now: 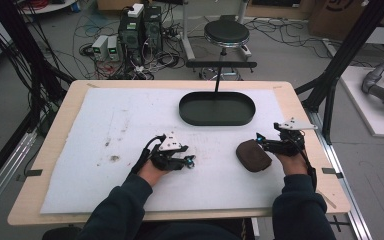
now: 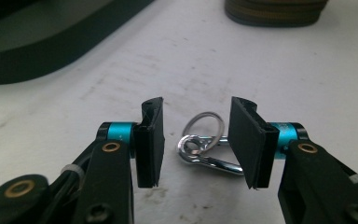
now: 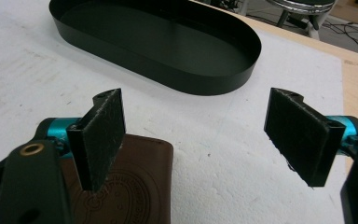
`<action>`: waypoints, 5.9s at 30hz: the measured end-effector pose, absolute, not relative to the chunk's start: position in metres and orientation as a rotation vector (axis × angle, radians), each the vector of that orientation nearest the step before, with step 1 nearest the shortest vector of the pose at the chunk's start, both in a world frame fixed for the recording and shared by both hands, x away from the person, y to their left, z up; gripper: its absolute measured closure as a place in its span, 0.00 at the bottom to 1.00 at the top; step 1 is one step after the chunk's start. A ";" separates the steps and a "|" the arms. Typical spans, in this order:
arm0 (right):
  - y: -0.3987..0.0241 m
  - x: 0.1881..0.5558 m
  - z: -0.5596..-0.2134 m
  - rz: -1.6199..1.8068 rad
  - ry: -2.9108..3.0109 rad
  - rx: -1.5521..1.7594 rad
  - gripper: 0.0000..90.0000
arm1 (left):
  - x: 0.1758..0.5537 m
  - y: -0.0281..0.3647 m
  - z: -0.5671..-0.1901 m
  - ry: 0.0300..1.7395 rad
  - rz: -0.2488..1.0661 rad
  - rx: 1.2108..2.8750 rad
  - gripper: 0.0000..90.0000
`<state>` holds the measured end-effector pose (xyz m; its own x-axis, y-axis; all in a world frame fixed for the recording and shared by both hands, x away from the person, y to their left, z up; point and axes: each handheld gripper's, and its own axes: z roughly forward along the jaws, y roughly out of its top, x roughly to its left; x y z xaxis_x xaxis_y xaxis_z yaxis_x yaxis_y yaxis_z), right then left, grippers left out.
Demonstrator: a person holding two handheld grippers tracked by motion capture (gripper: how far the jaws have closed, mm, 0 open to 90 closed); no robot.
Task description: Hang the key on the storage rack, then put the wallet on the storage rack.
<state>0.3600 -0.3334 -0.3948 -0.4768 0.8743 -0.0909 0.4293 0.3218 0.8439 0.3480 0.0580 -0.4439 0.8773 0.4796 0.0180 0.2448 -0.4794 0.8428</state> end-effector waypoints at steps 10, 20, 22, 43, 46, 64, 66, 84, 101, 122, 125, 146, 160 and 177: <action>-0.333 0.359 -0.395 1.058 2.043 1.148 0.23 | 0.352 0.055 -0.447 0.543 0.281 2.132 0.89; -0.334 0.359 -0.395 1.060 2.042 1.149 0.23 | 0.359 0.064 -0.447 0.659 0.232 2.089 0.95; -0.334 0.360 -0.395 1.061 2.040 1.149 0.23 | 0.358 0.061 -0.448 0.647 0.245 2.104 0.95; -0.335 0.360 -0.394 1.081 2.033 1.155 0.23 | 0.397 0.085 -0.372 0.592 0.317 1.903 0.98; -0.335 0.360 -0.394 1.090 2.031 1.161 0.23 | 0.409 0.087 -0.359 0.594 0.336 1.891 0.98; -0.337 0.361 -0.395 1.121 2.035 1.173 0.23 | 0.515 0.064 -0.304 0.560 0.427 1.884 0.98; -0.337 0.361 -0.394 1.127 2.035 1.171 0.23 | 0.518 0.063 -0.303 0.563 0.431 1.888 0.98; -0.337 0.360 -0.393 1.142 2.034 1.165 0.23 | 0.547 0.060 -0.309 0.665 0.478 1.867 0.98; -0.336 0.360 -0.394 1.139 2.045 1.159 0.24 | 0.551 0.063 -0.310 0.823 0.613 1.800 0.77; -0.325 0.366 -0.397 1.127 2.096 1.123 0.23 | 0.425 0.164 -0.351 0.845 0.544 1.567 0.19; -0.323 0.367 -0.398 1.121 2.108 1.114 0.23 | 0.409 0.179 -0.359 0.855 0.565 1.581 0.19; -0.326 0.363 -0.400 1.142 2.155 1.156 0.21 | 0.355 0.222 -0.403 0.908 0.647 1.662 0.19; -0.335 0.351 -0.417 1.164 2.263 1.246 0.21 | 0.359 0.216 -0.413 0.901 0.635 1.709 0.22; -0.328 0.361 -0.440 1.097 2.460 1.259 0.19 | 0.355 0.215 -0.416 0.913 0.622 1.719 0.23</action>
<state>0.3606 -0.3283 -0.4400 -0.6300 0.7574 0.1716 0.6338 0.3738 0.6771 0.3552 0.2150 -0.4160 0.5747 0.8180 -0.0248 0.2757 -0.1649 0.9470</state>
